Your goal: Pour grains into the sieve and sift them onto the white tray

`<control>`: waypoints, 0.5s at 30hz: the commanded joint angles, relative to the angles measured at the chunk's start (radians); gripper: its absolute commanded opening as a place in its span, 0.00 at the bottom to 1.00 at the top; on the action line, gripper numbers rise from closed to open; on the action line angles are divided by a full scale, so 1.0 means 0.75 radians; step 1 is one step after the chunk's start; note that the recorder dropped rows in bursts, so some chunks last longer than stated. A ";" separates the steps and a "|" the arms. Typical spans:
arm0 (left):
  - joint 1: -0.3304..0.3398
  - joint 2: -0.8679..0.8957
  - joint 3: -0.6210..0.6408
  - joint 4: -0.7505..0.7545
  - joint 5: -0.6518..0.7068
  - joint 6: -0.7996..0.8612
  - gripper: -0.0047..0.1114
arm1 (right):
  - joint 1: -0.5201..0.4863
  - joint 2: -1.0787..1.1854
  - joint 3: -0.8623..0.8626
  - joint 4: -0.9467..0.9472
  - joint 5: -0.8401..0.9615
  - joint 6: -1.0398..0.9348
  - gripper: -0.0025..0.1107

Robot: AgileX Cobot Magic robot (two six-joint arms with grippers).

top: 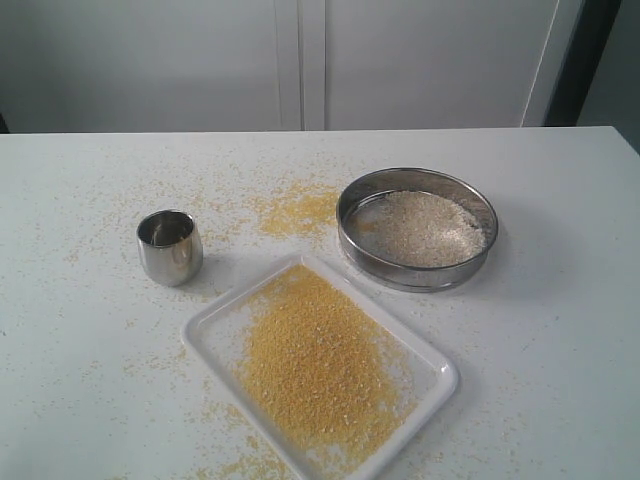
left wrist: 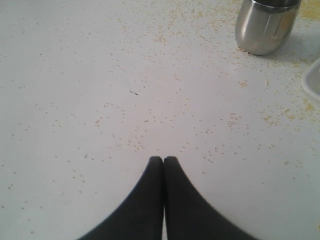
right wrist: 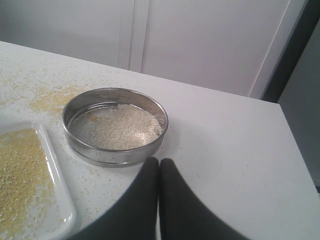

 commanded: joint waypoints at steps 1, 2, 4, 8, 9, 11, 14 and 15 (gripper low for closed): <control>0.002 -0.007 0.006 -0.017 -0.043 -0.006 0.05 | -0.003 -0.008 0.006 0.007 -0.008 0.003 0.02; 0.002 -0.007 0.006 -0.017 -0.048 -0.006 0.05 | -0.003 -0.008 0.006 0.007 -0.008 0.003 0.02; 0.002 -0.007 0.006 -0.017 -0.048 -0.006 0.05 | -0.003 -0.008 0.006 0.007 -0.008 0.003 0.02; 0.002 -0.007 0.006 -0.017 -0.048 -0.006 0.05 | -0.003 -0.008 0.006 0.007 -0.008 0.003 0.02; 0.002 -0.007 0.006 -0.017 -0.048 -0.006 0.05 | -0.003 -0.008 0.006 0.007 -0.008 0.003 0.02; 0.002 -0.007 0.006 -0.017 -0.050 -0.006 0.05 | -0.003 -0.008 0.006 0.007 -0.008 0.003 0.02; 0.002 -0.007 0.006 -0.017 -0.050 -0.006 0.05 | -0.003 -0.008 0.006 0.007 -0.008 0.003 0.02; 0.002 -0.007 0.006 -0.017 -0.050 -0.006 0.05 | -0.003 -0.008 0.006 0.007 -0.008 0.003 0.02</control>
